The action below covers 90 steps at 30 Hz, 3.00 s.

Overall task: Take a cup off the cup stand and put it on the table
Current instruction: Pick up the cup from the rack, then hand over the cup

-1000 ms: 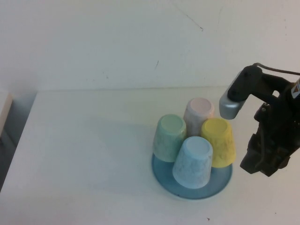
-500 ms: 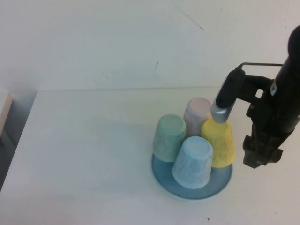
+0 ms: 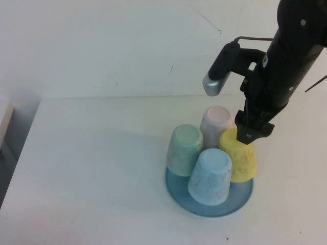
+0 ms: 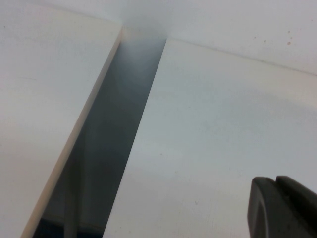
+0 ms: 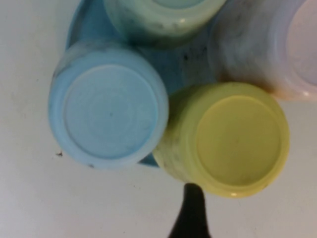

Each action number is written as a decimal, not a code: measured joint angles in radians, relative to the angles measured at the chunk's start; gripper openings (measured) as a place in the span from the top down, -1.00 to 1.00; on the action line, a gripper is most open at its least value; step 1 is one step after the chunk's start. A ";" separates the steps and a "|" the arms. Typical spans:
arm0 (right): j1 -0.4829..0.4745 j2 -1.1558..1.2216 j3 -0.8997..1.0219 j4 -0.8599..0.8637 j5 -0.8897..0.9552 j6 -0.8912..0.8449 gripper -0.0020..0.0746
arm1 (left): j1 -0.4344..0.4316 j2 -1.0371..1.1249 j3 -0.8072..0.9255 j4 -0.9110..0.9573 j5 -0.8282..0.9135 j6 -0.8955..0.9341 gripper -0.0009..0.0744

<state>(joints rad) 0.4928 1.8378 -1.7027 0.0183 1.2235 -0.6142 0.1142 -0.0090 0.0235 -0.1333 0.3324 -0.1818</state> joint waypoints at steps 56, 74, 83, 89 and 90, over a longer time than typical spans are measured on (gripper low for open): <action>0.000 0.055 -0.067 0.027 0.009 0.000 -0.47 | 0.000 0.000 0.000 0.000 0.002 0.000 0.98; 0.000 -0.237 -0.067 0.099 0.010 0.046 -0.47 | 0.000 0.000 0.000 0.000 0.002 0.000 0.98; -0.058 -0.455 0.119 0.379 0.006 0.047 -0.47 | 0.000 0.000 0.000 0.000 0.002 0.000 0.98; -0.229 -0.650 0.590 0.761 -0.222 -0.097 -0.47 | 0.000 0.000 0.000 0.000 0.002 0.000 0.98; -0.260 -0.685 0.674 0.853 -0.269 -0.132 -0.47 | 0.000 0.000 0.000 0.000 0.002 0.000 0.98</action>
<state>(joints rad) 0.2325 1.1525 -1.0291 0.8716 0.9540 -0.7461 0.1142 -0.0090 0.0235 -0.1333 0.3341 -0.1818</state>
